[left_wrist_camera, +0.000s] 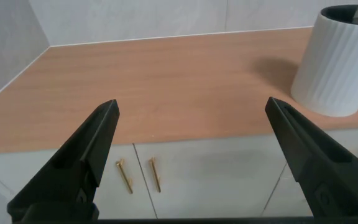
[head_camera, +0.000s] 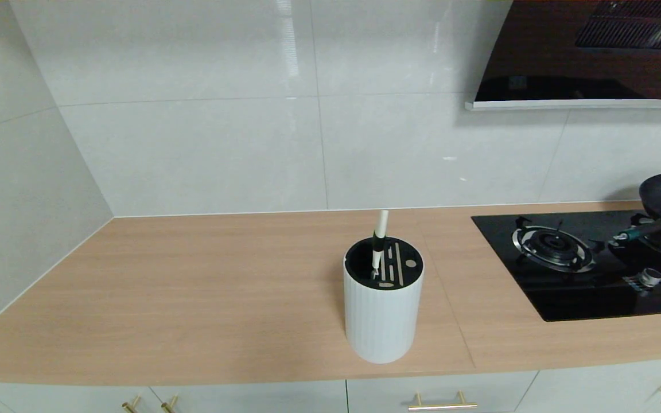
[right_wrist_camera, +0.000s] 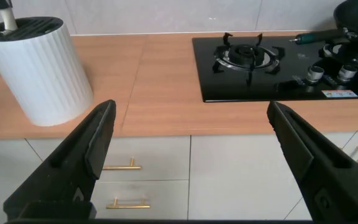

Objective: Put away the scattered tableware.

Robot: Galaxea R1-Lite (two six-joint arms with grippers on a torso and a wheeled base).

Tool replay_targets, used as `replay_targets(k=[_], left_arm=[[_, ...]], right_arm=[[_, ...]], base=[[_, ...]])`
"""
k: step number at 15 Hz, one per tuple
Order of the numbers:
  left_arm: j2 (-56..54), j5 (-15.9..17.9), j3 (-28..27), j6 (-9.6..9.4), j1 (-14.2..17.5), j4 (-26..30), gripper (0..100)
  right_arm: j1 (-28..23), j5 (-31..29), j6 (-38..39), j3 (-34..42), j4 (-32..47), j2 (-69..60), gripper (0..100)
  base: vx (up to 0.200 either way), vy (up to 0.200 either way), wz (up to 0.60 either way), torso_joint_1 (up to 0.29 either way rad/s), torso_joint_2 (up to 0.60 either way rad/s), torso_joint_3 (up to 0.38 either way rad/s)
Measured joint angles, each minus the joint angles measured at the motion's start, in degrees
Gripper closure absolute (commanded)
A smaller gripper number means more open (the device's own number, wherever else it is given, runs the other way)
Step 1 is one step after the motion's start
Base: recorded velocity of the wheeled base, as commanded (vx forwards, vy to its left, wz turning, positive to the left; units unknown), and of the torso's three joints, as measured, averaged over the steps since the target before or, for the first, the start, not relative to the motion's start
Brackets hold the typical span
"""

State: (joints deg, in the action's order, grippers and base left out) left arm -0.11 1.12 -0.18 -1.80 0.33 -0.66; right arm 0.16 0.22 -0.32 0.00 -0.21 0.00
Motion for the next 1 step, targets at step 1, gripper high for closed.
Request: replay_targets(k=[1], left_arm=[[0.0,-0.04,0.0,0.39,0.0,0.0,0]], right_arm=[[0.0,0.0,-0.01,0.0,0.02,0.0,0]], base=[[0.0,0.0,0.0,0.0,0.0,0.0]])
